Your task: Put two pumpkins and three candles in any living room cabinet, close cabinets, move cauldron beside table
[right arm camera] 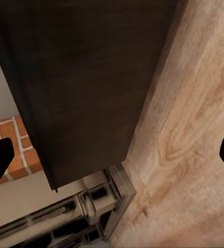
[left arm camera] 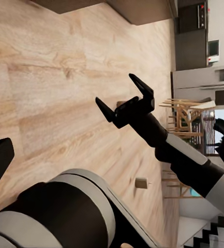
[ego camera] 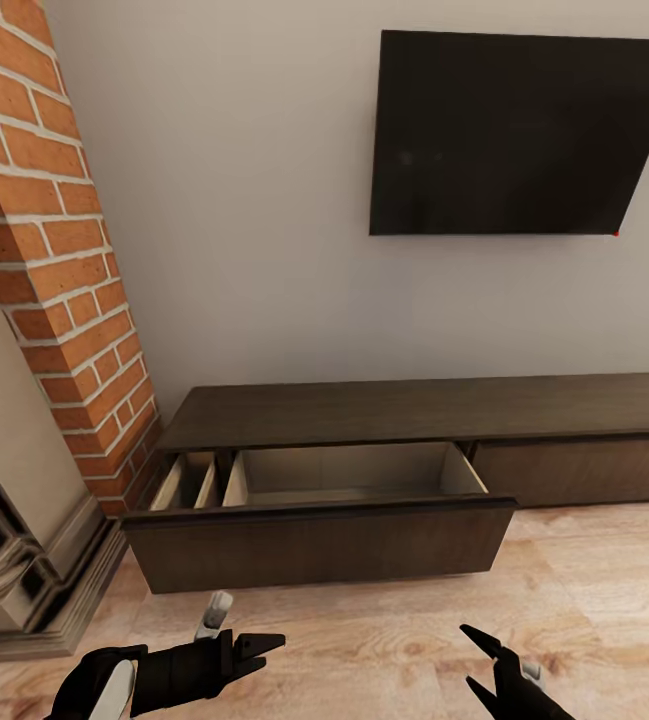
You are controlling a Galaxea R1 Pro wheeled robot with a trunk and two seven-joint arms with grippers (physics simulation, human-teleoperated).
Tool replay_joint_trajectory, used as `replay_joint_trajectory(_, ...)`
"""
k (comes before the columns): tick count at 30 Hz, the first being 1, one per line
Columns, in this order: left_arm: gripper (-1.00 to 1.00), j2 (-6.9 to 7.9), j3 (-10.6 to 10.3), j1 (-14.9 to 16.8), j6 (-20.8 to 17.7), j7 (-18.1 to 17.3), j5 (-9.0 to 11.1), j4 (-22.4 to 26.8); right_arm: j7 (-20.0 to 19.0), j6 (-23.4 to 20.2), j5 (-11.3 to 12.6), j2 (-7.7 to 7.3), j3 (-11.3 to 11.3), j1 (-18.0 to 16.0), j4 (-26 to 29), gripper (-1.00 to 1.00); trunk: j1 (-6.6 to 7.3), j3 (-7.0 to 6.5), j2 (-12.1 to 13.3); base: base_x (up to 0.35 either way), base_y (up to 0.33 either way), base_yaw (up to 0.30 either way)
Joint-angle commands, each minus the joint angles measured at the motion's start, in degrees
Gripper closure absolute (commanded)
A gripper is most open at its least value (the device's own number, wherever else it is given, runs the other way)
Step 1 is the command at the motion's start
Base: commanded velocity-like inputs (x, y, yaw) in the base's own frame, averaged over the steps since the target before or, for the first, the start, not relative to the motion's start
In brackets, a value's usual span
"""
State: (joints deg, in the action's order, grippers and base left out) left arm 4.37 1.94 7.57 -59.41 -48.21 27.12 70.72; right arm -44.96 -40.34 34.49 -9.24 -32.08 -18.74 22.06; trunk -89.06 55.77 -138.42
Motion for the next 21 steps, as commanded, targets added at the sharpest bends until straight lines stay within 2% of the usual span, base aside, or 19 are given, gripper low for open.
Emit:
replay_joint_trajectory(1,-1.0,-0.11,-0.08,0.05,-0.18,-0.28,-0.29,0.01,0.18,-0.29,-0.02,0.05,-0.13,0.01,0.03,-1.0,0.24,-0.13,0.39,0.0,0.0,0.0)
replay_joint_trajectory(12,-1.0,-0.24,-0.16,0.02,-0.12,-0.05,-0.29,0.0,0.48,0.52,-0.02,0.64,-0.03,0.11,-0.21,-1.0,2.65,-2.11,4.81,0.0,0.0,0.001)
replay_joint_trajectory(16,-1.0,-0.24,-0.25,0.05,-0.05,0.05,-0.31,-0.01,0.82,2.07,-0.11,0.78,0.05,0.11,-0.18,-1.0,3.53,-2.83,6.41,0.0,0.0,0.128)
replay_joint_trajectory(19,-1.0,-0.24,-0.26,0.04,-0.02,0.96,-0.31,-0.01,2.89,2.33,-0.12,0.8,0.12,0.11,-0.13,-1.0,4.19,-3.35,7.61,0.0,0.0,0.249)
replay_joint_trajectory(21,-1.0,-0.26,-0.21,0.04,-0.03,2.94,-0.27,0.0,5.59,2.23,-0.09,0.8,0.15,0.11,-0.04,-1.0,4.63,-3.67,8.41,0.0,0.0,0.271)
